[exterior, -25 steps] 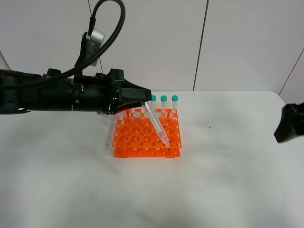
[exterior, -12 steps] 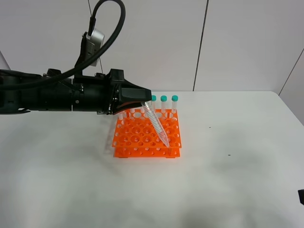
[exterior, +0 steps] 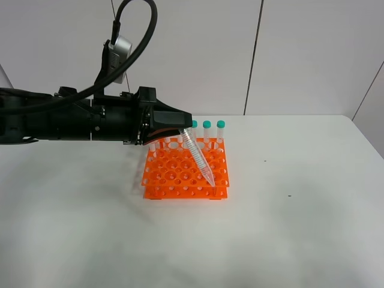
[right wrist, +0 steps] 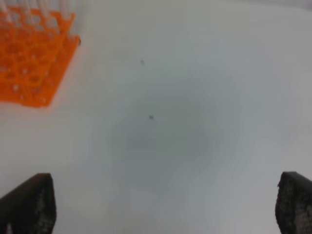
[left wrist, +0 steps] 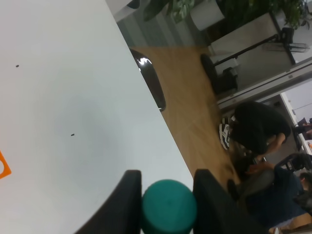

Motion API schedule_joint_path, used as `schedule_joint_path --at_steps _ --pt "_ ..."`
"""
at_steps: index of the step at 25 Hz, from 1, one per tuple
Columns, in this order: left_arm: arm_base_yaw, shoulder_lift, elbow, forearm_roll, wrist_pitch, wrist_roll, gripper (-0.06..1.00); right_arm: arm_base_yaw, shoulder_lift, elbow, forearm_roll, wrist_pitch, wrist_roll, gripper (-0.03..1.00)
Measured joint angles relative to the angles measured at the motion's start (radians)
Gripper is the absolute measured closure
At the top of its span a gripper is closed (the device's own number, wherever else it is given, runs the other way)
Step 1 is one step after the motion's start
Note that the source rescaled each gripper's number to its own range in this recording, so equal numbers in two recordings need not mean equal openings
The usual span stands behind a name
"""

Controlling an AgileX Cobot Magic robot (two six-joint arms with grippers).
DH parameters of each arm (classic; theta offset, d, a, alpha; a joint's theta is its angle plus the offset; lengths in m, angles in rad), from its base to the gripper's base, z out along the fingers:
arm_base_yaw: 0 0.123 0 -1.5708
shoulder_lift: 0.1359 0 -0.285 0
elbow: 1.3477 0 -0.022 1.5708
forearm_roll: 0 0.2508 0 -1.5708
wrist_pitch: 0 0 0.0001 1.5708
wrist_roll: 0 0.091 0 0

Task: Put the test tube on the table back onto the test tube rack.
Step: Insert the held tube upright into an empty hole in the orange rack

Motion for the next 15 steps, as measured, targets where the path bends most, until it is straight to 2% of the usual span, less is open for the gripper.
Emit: schedule_joint_path --at_steps 11,15 --pt "0.0 -0.04 0.0 0.001 0.0 -0.004 0.94 0.002 -0.001 0.0 0.0 0.0 0.0 -0.03" --pt "0.0 -0.135 0.0 0.012 -0.05 -0.004 0.94 0.002 -0.001 0.0 0.002 0.0 0.0 -0.03"
